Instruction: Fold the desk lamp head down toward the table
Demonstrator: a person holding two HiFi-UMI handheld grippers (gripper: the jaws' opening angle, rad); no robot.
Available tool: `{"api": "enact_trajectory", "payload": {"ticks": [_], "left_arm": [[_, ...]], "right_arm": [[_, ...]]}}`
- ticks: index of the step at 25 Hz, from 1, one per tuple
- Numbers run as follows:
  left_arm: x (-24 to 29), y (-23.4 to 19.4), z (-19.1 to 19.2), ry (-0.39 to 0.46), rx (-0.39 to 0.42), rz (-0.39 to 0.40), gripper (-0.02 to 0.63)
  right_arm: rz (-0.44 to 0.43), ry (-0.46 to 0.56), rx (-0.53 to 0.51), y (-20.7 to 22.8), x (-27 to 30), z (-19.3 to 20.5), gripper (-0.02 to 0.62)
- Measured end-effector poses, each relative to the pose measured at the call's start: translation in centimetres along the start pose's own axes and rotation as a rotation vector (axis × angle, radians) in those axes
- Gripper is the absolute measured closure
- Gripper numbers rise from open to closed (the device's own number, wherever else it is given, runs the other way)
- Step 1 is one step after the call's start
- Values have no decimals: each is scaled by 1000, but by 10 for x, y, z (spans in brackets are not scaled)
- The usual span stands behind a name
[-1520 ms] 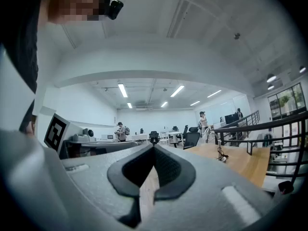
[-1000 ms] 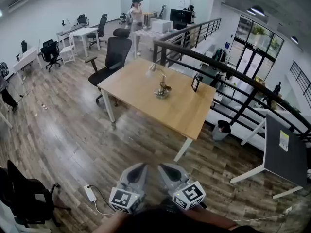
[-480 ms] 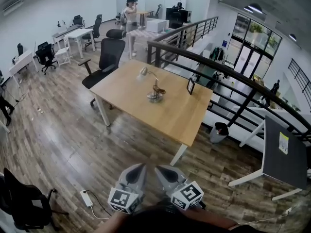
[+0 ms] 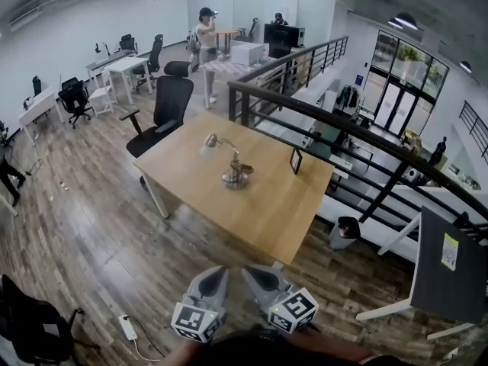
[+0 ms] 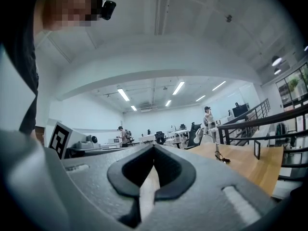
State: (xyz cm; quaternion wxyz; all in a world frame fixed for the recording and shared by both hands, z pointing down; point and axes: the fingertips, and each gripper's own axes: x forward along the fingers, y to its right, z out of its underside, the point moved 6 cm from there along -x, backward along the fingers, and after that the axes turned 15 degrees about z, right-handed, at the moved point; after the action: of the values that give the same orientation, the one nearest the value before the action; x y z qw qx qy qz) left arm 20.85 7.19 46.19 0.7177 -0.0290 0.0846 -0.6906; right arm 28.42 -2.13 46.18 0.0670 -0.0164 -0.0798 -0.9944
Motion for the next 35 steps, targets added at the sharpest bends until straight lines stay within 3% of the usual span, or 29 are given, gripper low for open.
{"api": "enact_trajectory", "payload": {"ticks": [6, 14, 21, 26, 35], "left_arm": [[34, -2, 8, -4, 6, -42, 604], [54, -30, 12, -18, -13, -68, 604], [84, -78, 6, -5, -27, 1, 604], [92, -127, -8, 4, -15, 69, 604], [62, -224, -38, 21, 13, 135, 604]], "right_arm": [[-45, -16, 19, 37, 15, -9, 592], [-71, -39, 47, 54, 45, 0, 592], [-43, -51, 39, 68, 89, -3, 592], [24, -44, 33, 71, 135, -4, 592], [95, -14, 27, 25, 226, -17, 592]]}}
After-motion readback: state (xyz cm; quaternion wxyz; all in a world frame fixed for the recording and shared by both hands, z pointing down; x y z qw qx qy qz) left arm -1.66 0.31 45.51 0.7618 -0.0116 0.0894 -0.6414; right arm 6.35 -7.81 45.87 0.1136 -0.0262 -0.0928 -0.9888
